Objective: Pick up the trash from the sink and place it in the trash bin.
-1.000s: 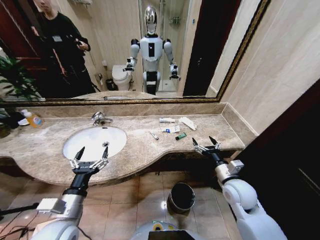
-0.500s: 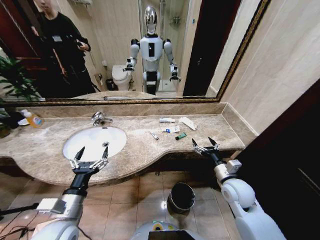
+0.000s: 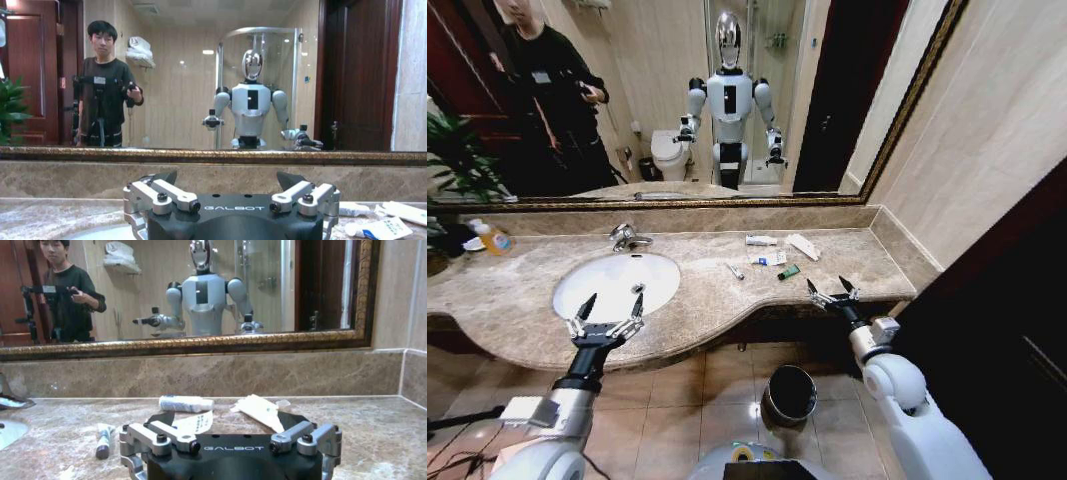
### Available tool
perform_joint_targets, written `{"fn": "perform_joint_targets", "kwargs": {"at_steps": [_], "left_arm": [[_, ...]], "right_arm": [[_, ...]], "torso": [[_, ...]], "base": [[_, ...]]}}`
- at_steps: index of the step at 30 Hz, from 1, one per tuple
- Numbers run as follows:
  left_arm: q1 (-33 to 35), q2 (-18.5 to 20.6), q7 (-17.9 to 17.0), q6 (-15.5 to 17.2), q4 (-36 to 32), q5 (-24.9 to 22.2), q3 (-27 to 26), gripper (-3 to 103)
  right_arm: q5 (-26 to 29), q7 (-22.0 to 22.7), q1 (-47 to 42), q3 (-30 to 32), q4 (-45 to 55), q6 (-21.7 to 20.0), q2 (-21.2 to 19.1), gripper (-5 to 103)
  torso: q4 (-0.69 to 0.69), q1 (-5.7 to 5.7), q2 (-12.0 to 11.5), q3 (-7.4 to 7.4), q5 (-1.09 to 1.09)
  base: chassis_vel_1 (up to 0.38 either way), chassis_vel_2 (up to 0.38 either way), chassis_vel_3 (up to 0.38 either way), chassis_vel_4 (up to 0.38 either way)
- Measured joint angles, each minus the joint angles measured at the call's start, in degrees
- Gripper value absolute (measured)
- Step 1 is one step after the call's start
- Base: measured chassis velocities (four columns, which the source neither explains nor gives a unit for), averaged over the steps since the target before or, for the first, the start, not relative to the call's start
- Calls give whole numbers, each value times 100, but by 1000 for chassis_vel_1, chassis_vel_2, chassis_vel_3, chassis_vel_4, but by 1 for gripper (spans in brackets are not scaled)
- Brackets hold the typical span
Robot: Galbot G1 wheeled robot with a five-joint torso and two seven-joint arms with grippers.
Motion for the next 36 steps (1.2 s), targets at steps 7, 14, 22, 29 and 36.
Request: {"fn": "perform_joint_targets", "kwargs": {"at_steps": [7,14,22,29,36], "left_arm": [[0,0,0,0,0,0,0,100],[0,0,0,0,0,0,0,100],[0,0,0,0,0,0,0,100],[0,0,0,0,0,0,0,100],[0,0,0,0,0,0,0,100]], "right_arm": [[8,61,277,-215,-157,-69,18,100],[24,194,616,-472,-321,-165,77,100],[16,258,1118,-845,-675,-198,152,100],[-54,288,1408,-1013,-987,-219,261,100],[-191,636,1647,-1267,-1172,-420,386,100]], "torso": [[0,0,0,0,0],[0,0,0,0,0],[0,0,0,0,0],[0,0,0,0,0],[0,0,0,0,0]], "base": [[0,0,0,0],[0,0,0,0],[0,0,0,0],[0,0,0,0],[0,0,0,0]]}}
